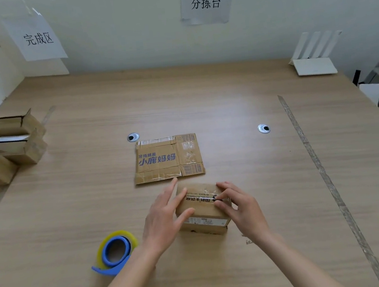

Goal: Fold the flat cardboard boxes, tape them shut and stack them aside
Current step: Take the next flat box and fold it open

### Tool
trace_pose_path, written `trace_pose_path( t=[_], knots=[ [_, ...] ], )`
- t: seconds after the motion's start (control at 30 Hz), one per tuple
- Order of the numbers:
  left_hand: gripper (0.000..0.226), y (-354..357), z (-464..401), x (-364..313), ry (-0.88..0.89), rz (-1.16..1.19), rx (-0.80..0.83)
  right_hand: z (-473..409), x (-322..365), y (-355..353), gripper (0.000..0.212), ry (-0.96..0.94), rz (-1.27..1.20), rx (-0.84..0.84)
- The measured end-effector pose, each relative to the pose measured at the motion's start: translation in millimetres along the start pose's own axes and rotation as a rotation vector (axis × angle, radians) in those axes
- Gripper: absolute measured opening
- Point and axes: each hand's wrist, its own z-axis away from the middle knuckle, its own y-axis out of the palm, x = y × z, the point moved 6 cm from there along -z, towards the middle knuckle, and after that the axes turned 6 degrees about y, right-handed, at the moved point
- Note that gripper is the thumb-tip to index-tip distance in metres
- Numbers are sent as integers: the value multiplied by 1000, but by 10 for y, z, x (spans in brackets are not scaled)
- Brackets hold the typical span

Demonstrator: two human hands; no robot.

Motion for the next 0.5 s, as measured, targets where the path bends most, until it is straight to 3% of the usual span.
trace_pose_path(
  t=[0.17,0.3,0.4,0.5],
  knots=[
    [67,16,108,-31,27,9,27,-14,46,70,20,-25,37,24],
    [59,7,229,-91,82,-136,-67,58,192,158,17,-168,302,-52],
    [60,56,312,-41,92,-148,2,84,228,226,19,-268,502,-59],
    [64,10,337,105,93,-142,57,46,188,246,31,-253,559,-43]
  ],
)
